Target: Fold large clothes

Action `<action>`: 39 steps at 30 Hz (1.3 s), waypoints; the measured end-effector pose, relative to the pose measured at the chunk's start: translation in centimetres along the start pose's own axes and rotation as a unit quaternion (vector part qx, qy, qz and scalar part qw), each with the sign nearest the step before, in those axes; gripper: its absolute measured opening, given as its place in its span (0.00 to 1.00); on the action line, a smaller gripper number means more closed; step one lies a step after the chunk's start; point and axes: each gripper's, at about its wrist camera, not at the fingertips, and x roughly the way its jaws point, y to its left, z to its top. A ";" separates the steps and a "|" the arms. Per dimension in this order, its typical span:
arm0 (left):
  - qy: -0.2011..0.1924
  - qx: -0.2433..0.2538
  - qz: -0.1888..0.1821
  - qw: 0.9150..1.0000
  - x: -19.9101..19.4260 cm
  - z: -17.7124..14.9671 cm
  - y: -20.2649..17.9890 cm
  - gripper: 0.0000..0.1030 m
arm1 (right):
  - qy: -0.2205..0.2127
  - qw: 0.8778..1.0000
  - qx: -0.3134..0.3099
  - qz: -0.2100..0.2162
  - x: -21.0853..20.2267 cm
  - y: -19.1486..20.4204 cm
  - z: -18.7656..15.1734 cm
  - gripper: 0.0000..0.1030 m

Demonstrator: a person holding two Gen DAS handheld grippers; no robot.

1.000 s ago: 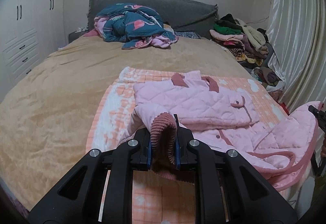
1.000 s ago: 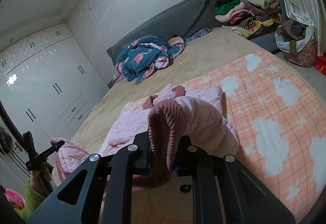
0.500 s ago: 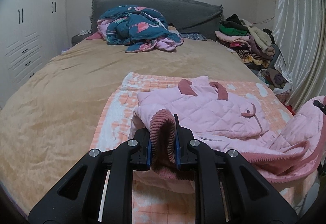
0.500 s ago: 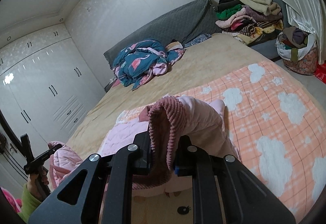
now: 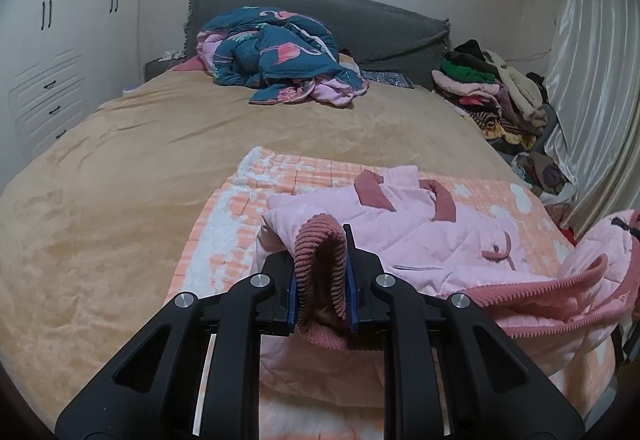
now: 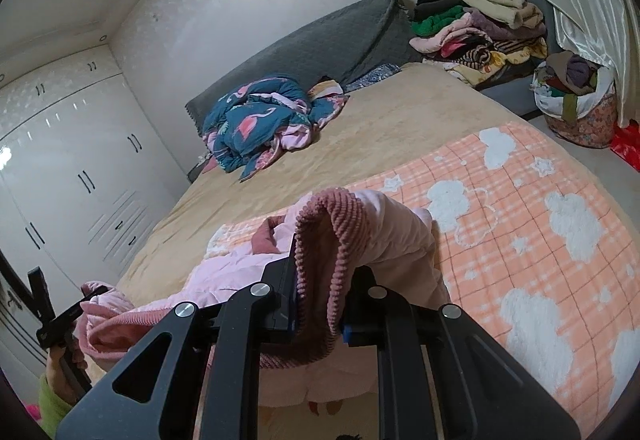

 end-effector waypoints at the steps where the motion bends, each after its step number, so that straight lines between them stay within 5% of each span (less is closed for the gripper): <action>1: -0.001 -0.002 0.002 1.000 0.2 0.0 0.0 0.11 | 0.000 1.000 0.003 0.000 0.2 -0.1 0.1 0.13; 30: -0.010 -0.050 0.033 0.998 6.2 0.2 1.0 0.16 | 0.032 0.996 0.032 -0.071 9.9 -3.0 0.2 0.14; 35: -0.005 -0.049 0.035 0.998 7.2 -0.2 1.2 0.17 | 0.048 0.995 0.053 -0.065 11.6 -4.0 0.1 0.18; 39: 0.003 -0.054 0.033 0.998 8.0 -0.5 1.8 0.17 | 0.048 0.994 0.097 -0.015 11.8 -5.1 0.2 0.30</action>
